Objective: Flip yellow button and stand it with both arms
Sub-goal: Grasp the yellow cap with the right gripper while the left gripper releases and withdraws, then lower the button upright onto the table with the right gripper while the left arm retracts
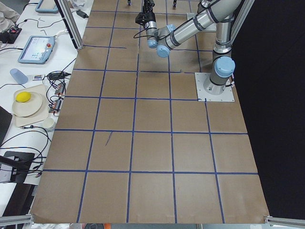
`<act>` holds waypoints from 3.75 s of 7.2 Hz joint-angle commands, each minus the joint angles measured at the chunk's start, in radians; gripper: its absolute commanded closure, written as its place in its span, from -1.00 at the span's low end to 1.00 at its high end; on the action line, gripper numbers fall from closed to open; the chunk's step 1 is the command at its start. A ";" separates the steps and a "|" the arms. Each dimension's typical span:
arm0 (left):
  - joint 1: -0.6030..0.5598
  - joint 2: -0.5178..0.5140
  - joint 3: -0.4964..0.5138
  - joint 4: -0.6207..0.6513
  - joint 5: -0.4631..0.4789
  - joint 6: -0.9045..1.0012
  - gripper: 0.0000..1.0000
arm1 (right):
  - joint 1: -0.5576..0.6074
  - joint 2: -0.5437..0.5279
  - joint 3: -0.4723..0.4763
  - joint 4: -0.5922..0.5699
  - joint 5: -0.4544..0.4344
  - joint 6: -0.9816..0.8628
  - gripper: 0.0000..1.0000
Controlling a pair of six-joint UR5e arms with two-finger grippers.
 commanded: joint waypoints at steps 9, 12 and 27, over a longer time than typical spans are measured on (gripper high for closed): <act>0.155 0.139 0.344 0.101 1.032 -0.718 -0.99 | -0.193 0.006 -0.076 -0.003 -0.518 -0.556 0.64; 0.133 0.230 0.445 0.061 1.508 -0.941 -0.99 | -0.266 0.009 0.073 -0.206 -0.753 -0.921 0.70; 0.191 0.356 0.491 -0.290 2.176 -0.981 -0.99 | -0.621 0.202 0.454 -0.894 -0.732 -1.445 0.69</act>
